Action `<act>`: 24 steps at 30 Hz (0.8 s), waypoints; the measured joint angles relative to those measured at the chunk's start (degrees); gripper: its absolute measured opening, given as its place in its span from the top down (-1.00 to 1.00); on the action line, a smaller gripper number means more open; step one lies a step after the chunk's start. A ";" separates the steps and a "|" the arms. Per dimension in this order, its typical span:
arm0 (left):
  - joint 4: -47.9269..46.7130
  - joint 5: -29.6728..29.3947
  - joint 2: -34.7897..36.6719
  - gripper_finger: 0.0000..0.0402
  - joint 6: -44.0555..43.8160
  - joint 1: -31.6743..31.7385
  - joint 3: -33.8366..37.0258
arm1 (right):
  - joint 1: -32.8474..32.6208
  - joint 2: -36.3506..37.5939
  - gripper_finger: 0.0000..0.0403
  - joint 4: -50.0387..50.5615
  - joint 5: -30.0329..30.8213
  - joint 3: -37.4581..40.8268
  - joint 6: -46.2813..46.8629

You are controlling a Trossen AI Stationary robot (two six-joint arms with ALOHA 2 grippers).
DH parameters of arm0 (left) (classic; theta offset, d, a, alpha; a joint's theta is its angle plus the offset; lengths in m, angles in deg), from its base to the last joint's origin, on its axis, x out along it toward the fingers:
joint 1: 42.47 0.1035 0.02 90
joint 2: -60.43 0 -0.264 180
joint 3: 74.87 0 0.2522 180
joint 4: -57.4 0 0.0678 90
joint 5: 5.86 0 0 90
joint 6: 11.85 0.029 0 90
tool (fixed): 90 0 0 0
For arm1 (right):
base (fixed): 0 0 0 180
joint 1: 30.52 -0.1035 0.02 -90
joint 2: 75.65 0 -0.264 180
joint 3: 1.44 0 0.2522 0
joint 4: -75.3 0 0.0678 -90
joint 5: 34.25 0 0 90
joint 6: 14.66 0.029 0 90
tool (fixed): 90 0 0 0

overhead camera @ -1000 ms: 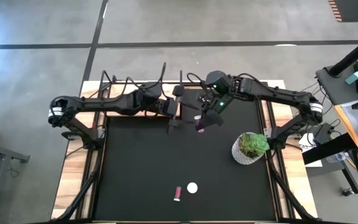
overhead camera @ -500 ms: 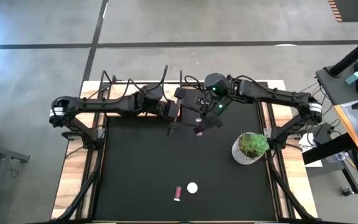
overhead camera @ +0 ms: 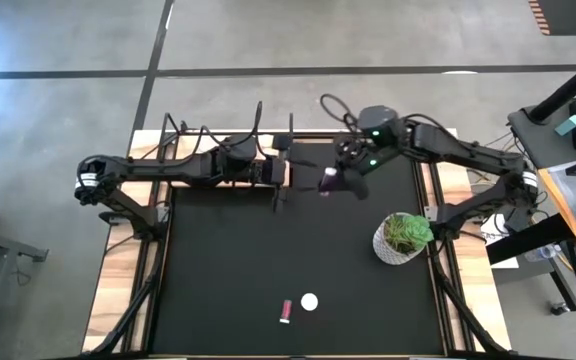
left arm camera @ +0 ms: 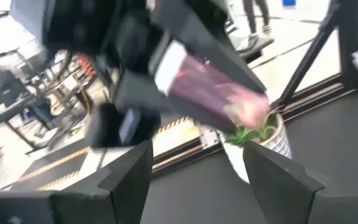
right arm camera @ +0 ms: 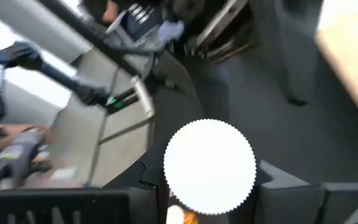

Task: Pick and place medicine bottles onto shelf by color
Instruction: Put the pink pill bottle into the shelf

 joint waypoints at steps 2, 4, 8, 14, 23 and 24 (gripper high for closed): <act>-0.37 -1.36 0.24 -0.16 0.00 -0.30 0.07 | -0.02 1.56 0.51 0.14 3.88 0.00 -0.49; -0.04 -2.21 0.69 -0.16 0.00 -0.66 0.09 | 0.00 2.77 0.51 -0.36 8.02 0.00 -0.53; 0.77 -3.49 0.96 -0.16 0.00 -1.50 -0.33 | 0.02 3.70 0.51 -3.90 10.79 0.00 -0.33; 4.52 -6.66 1.35 -0.16 -0.02 -2.30 -0.28 | 0.00 3.59 0.51 -7.04 13.50 0.00 0.15; 4.85 -7.29 1.44 -0.16 -0.04 -3.19 -0.22 | 0.00 3.33 0.51 -9.32 14.03 0.02 -0.40; 4.85 -7.36 1.44 -0.16 -0.02 -3.19 -0.22 | 0.00 3.33 0.51 -9.43 14.48 0.02 -0.42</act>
